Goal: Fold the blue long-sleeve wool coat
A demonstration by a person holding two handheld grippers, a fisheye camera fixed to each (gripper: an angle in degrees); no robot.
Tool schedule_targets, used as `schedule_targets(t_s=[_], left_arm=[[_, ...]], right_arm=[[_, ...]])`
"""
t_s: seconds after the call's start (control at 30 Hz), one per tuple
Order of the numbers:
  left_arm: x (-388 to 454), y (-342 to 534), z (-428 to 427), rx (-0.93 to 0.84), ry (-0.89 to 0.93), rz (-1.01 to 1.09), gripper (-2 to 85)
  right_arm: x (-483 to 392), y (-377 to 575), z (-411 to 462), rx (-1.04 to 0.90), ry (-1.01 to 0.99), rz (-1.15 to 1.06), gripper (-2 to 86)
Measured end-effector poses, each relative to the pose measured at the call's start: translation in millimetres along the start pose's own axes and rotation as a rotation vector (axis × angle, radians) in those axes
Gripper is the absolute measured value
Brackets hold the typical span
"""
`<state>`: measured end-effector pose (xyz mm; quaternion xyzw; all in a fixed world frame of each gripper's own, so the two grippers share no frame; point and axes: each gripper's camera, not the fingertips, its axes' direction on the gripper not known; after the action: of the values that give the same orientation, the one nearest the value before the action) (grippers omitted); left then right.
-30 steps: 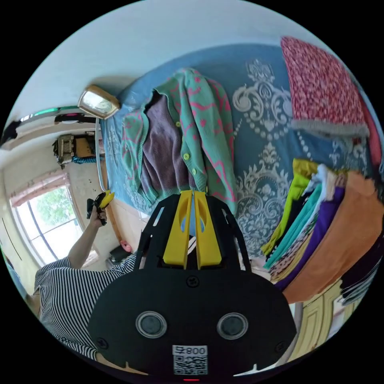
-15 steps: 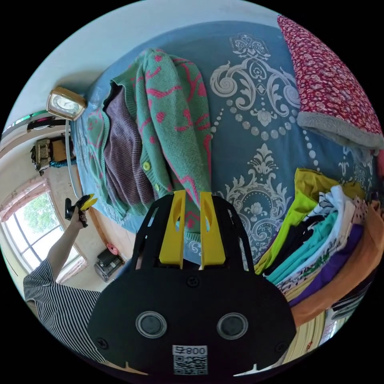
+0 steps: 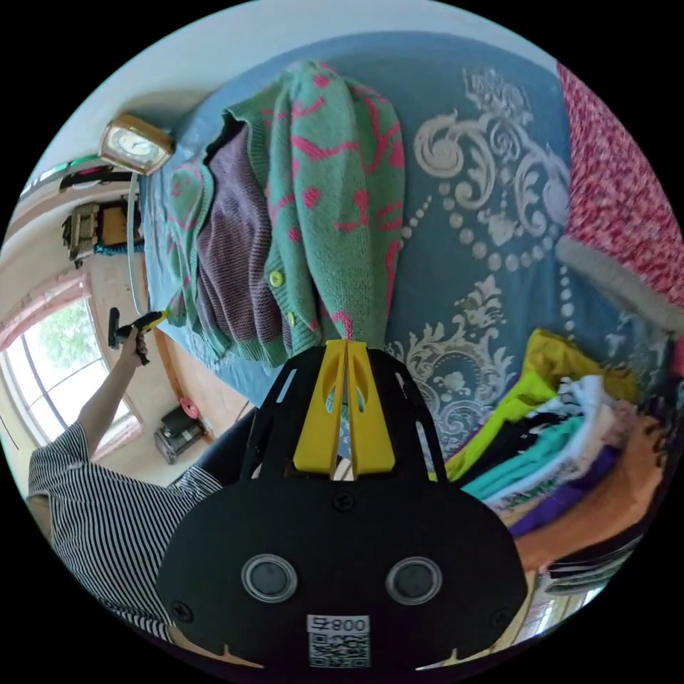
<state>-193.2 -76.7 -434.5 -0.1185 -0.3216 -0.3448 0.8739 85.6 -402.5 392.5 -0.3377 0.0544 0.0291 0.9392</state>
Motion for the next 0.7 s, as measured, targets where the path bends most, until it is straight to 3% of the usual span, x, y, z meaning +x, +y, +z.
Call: schedule_targets(t_s=[0.13,0.27,0.37,0.53,0.7], left_arm=[[-24.2,-17.0,-62.7,0.234,-0.060,-0.068,2.7],[-41.3,-22.5,-74.0,0.391,0.035,-0.111,3.4],[-37.4,-19.5,-23.0,0.305,0.139,-0.058,4.9],[-15.8,6.7,95.7,0.024,0.259,0.031,4.9],[0.6,34.4,181.3,-0.165,0.398,0.055,3.5]], right_arm=[[-4.7,15.8,-121.3,0.084,0.324,-0.024,0.2],[-3.0,25.1,-180.7,0.242,0.295,0.001,0.8],[-21.4,37.4,-109.9,0.266,0.193,-0.037,2.2],[-37.7,66.1,108.5,0.050,-0.041,0.024,6.4],[-27.2,91.7,202.1,-0.034,-0.044,0.136,7.7]])
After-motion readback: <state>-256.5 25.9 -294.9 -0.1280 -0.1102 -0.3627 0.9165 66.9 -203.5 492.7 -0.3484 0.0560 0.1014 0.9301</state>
